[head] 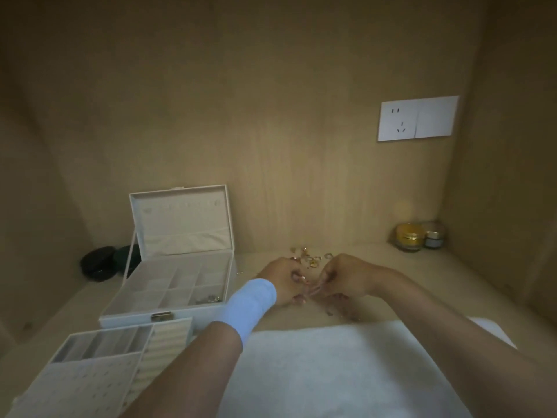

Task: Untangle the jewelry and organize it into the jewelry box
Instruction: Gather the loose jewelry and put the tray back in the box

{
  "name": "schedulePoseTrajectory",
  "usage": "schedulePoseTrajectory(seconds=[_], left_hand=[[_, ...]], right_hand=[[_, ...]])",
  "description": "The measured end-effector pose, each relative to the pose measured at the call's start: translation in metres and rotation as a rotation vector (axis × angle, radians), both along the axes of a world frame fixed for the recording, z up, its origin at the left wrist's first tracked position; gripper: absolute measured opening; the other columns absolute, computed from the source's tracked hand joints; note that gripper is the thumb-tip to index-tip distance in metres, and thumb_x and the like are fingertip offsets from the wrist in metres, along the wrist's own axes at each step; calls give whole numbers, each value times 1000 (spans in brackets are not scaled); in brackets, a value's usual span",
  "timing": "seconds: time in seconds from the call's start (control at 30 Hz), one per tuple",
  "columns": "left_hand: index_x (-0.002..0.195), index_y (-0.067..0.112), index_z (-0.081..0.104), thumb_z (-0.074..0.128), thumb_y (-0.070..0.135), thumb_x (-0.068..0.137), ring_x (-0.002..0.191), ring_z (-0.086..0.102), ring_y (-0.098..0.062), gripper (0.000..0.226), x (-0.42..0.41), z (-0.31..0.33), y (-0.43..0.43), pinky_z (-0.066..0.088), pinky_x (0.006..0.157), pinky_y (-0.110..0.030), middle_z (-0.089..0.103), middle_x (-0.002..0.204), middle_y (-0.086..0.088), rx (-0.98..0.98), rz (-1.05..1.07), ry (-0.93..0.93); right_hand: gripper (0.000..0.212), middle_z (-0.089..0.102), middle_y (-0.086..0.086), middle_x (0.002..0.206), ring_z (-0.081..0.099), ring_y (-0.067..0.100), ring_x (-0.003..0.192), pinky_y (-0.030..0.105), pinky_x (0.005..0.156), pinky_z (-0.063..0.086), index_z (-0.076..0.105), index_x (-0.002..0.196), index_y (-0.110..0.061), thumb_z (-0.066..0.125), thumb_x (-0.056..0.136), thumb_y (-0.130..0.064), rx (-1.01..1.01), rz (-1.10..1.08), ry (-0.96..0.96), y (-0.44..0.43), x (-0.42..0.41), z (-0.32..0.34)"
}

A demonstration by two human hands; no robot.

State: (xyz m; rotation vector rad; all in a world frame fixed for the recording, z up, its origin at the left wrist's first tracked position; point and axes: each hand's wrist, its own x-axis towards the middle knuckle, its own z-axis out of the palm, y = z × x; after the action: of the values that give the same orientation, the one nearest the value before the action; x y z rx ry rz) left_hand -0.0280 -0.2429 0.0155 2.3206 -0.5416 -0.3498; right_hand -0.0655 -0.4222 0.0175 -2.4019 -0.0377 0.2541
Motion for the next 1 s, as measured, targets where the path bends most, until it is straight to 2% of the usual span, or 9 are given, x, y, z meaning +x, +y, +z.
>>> schedulePoseTrajectory(seconds=[0.13, 0.37, 0.47, 0.57, 0.7, 0.8, 0.87, 0.93, 1.0], left_hand=[[99, 24, 76, 71, 25, 82, 82, 55, -11, 17, 2, -16, -2, 38, 75, -18, 56, 82, 13, 195, -70, -133], [101, 34, 69, 63, 29, 86, 102, 61, -13, 17, 6, -26, 3, 48, 96, -29, 63, 106, 12, 302, -108, -127], [114, 30, 67, 58, 30, 90, 110, 59, -20, 25, 16, -19, 10, 44, 99, -30, 58, 116, 2, 275, 7, -230], [135, 21, 52, 45, 31, 99, 127, 46, -28, 38, 29, -19, 19, 38, 105, -35, 45, 140, -7, 341, 112, -223], [152, 12, 22, 38, 39, 101, 148, 12, -34, 60, 47, -35, 23, 22, 118, -44, 10, 162, -11, 531, 283, -93], [155, 12, 8, 38, 42, 101, 150, -5, -34, 70, 56, -42, 19, 14, 121, -45, -9, 163, -12, 540, 343, -62], [156, 12, 2, 37, 45, 100, 150, -9, -33, 73, 61, -45, 17, 10, 121, -44, -12, 163, -13, 556, 352, -71], [156, 12, 1, 33, 48, 101, 150, -11, -32, 74, 67, -49, 15, 7, 121, -44, -12, 163, -12, 574, 355, -71], [156, 12, 0, 27, 50, 101, 150, -11, -32, 72, 74, -53, 14, 5, 121, -44, -12, 163, -12, 569, 346, -60]], right_hand=[[17, 73, 2, 74, 63, 13, 66, 32, 71, 56, 73, 69, -25, 81, 77, -12, -45, 37, 20, -7, 5, -14], [26, 76, 13, 92, 74, 32, 83, 45, 76, 62, 72, 86, -26, 71, 80, 0, -84, 63, 88, -6, 9, -7], [30, 73, -4, 95, 71, 22, 95, 34, 85, 59, 73, 92, -29, 62, 84, -2, -223, 94, 26, 0, 19, -1], [28, 70, -5, 106, 64, 14, 104, 23, 89, 50, 76, 100, -25, 56, 91, -7, -268, 78, -81, 10, 29, 2], [31, 66, -2, 122, 60, 20, 114, 31, 96, 49, 72, 116, -28, 67, 86, -23, -374, 67, -158, 25, 47, -9], [48, 53, 4, 141, 45, 28, 132, 40, 105, 41, 57, 137, -31, 65, 90, -34, -470, 108, -227, 34, 62, -22], [64, 29, 8, 160, 24, 30, 147, 47, 114, 27, 40, 149, -30, 62, 92, -47, -552, 141, -230, 38, 70, -29], [75, 10, 6, 167, 7, 29, 153, 53, 119, 15, 26, 155, -33, 59, 92, -55, -592, 171, -182, 38, 77, -34], [76, 2, 4, 168, 0, 27, 154, 55, 120, 9, 22, 157, -35, 57, 93, -56, -601, 197, -124, 35, 86, -38]])
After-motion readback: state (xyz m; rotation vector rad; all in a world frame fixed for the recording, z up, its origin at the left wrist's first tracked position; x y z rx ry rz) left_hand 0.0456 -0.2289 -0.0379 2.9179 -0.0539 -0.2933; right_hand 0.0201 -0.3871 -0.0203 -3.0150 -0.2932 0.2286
